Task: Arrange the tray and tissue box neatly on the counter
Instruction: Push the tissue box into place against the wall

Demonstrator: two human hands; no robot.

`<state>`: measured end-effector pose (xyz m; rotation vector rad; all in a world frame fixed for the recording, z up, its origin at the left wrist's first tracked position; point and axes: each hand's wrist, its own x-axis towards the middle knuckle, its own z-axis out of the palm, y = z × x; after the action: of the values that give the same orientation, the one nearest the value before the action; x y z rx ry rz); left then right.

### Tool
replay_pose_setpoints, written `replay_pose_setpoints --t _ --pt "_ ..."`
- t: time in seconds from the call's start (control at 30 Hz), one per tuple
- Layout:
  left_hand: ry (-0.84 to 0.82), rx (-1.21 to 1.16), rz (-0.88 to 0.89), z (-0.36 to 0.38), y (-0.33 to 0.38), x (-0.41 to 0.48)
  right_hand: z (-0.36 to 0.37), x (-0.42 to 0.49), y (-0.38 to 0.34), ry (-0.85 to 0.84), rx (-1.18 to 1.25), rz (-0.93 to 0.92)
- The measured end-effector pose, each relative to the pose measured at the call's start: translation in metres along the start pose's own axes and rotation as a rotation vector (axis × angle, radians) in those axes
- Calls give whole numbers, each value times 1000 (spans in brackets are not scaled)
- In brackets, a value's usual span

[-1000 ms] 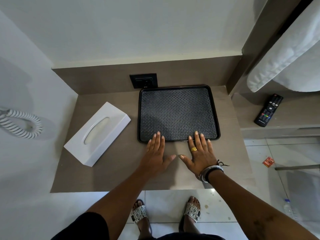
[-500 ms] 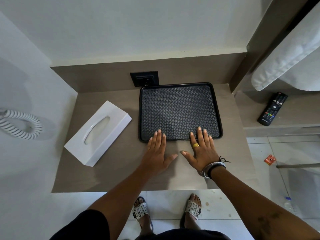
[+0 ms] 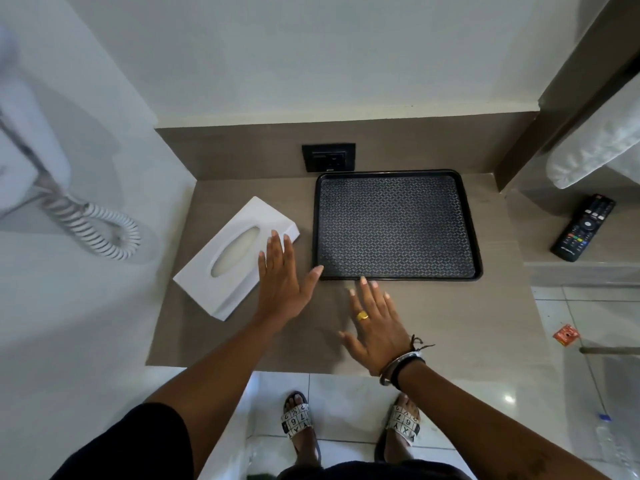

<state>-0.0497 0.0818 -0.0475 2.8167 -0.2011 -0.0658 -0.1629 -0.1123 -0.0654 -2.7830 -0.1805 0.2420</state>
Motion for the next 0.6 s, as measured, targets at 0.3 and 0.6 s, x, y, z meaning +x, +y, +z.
replay_pose_setpoints --t 0.3,0.6 --pt "2 88 -106 -36 -76 37 44 18 -70 33 39 420" --pt "-120 102 -163 -42 -112 62 64 45 -92 100 -38 659"
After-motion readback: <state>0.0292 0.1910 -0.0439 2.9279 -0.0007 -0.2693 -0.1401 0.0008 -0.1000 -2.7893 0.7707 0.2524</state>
